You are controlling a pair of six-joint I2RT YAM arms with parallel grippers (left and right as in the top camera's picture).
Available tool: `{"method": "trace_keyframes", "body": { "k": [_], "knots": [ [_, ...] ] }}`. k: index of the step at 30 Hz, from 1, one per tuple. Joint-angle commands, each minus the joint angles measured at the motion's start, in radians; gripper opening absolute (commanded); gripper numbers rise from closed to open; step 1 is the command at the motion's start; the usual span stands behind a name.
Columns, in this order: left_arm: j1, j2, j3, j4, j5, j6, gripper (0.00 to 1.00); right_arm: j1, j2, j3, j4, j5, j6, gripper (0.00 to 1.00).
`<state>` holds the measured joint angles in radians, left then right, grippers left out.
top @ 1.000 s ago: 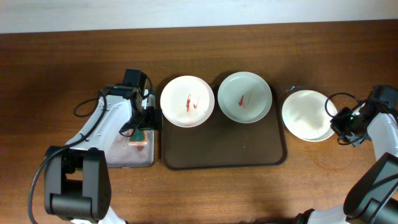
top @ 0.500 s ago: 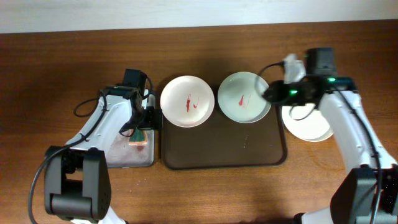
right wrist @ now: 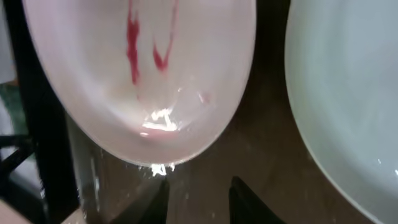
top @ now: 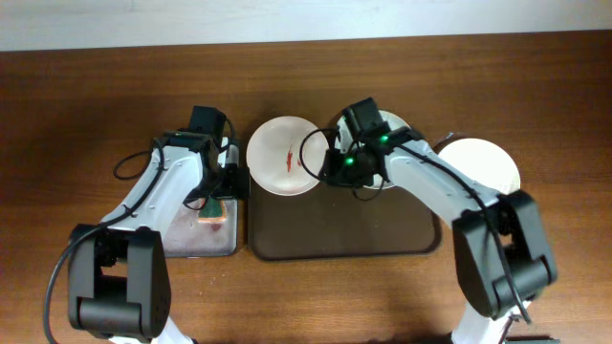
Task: Clean dirty plates on tray and stack at the side
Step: 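Move the right gripper to the rim of the left white plate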
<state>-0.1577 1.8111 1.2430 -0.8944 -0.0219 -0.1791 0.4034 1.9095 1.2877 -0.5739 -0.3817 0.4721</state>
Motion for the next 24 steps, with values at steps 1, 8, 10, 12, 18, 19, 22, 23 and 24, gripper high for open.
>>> {"method": "trace_keyframes", "body": {
  "k": [1, 8, 10, 12, 18, 19, 22, 23, 24],
  "knots": [
    [-0.001, -0.001, 0.013, -0.001, 0.008, 0.002, 0.99, 0.022, 0.068, 0.013, 0.016, 0.076, 0.088, 0.31],
    [-0.001, -0.001, 0.013, -0.001, 0.008, 0.002, 0.99, 0.052, 0.102, 0.013, 0.038, 0.08, 0.087, 0.16],
    [-0.001, -0.001, 0.013, 0.0, 0.008, 0.002, 0.99, 0.042, 0.102, 0.013, 0.006, 0.08, 0.083, 0.08],
    [-0.001, -0.001, 0.013, 0.0, 0.008, 0.002, 0.99, 0.024, 0.1, 0.014, -0.042, 0.08, 0.083, 0.04],
    [-0.001, -0.001, 0.013, 0.0, 0.008, 0.002, 0.99, 0.015, 0.053, 0.015, -0.073, 0.058, -0.01, 0.09],
    [-0.001, -0.001, 0.013, -0.001, 0.008, 0.002, 0.99, 0.015, 0.044, 0.017, -0.061, 0.035, -0.025, 0.1],
    [-0.001, -0.001, 0.013, 0.0, 0.008, 0.002, 1.0, 0.015, 0.026, 0.03, -0.022, 0.014, -0.027, 0.33],
    [-0.001, -0.001, 0.013, 0.0, 0.008, 0.002, 1.0, 0.015, 0.027, 0.029, -0.01, 0.016, -0.027, 0.35],
    [-0.001, -0.001, 0.013, 0.0, 0.008, 0.002, 1.0, 0.016, 0.028, 0.029, -0.004, 0.016, -0.027, 0.36]
  ]
}}
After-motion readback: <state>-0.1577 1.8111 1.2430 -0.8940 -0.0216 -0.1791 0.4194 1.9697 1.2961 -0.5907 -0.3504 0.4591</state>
